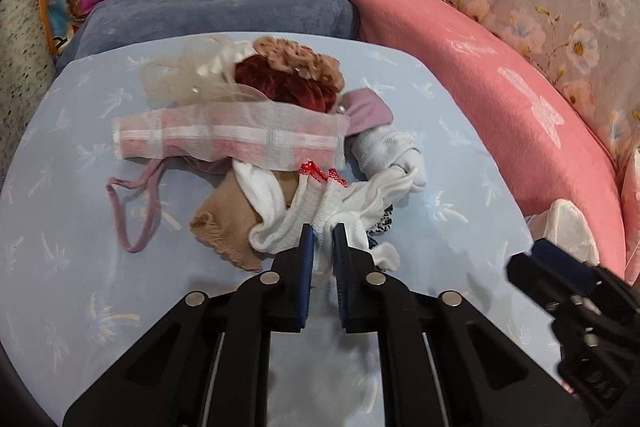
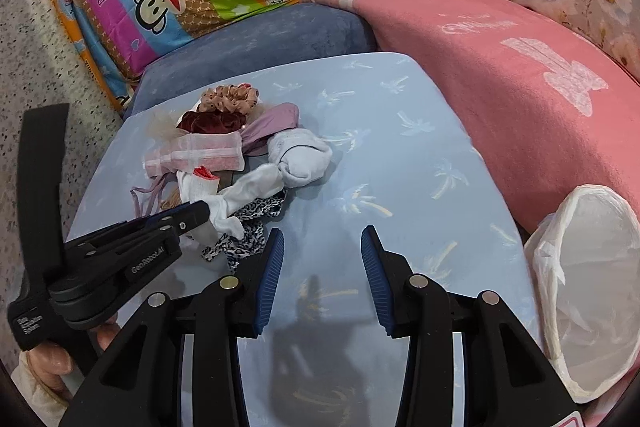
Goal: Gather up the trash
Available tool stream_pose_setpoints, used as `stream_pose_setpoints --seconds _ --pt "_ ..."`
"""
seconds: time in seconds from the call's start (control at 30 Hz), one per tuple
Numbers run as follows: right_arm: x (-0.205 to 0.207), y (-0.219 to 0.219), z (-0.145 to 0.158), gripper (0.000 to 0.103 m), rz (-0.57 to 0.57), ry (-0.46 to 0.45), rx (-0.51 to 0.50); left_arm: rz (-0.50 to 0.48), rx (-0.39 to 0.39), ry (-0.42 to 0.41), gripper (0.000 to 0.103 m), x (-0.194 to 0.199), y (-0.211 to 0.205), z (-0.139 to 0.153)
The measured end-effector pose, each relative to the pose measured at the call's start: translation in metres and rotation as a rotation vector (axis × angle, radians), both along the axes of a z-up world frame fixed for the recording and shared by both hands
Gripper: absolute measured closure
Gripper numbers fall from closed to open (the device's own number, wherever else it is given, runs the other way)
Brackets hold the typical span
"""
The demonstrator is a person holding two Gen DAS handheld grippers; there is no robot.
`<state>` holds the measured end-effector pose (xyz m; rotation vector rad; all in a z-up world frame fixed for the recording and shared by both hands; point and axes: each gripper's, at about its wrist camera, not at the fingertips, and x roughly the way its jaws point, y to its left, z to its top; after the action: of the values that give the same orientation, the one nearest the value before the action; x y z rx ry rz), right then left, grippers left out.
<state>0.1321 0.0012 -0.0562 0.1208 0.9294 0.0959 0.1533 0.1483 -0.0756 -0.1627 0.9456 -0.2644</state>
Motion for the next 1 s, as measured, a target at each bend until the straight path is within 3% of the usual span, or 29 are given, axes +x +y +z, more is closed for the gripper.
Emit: stream_pose_setpoints --seconds 0.33,0.67,0.8,0.87,1.0 --pt "0.024 0.031 -0.029 0.062 0.046 0.072 0.056 0.057 -0.021 -0.024 0.093 -0.001 0.028 0.013" --pt "0.033 0.049 -0.061 0.063 0.069 0.148 0.091 0.052 -0.017 -0.017 0.093 -0.002 0.026 0.011" --pt "0.033 0.050 -0.071 0.079 0.078 0.164 0.091 0.045 -0.016 -0.012 0.093 -0.005 0.024 0.009" --pt "0.032 0.049 -0.072 0.093 0.087 0.171 0.086 0.041 -0.014 -0.013 0.093 -0.006 0.020 0.010" --pt "0.025 0.045 -0.071 0.100 0.088 0.173 0.085 0.034 -0.013 -0.019 0.093 -0.011 0.015 0.013"
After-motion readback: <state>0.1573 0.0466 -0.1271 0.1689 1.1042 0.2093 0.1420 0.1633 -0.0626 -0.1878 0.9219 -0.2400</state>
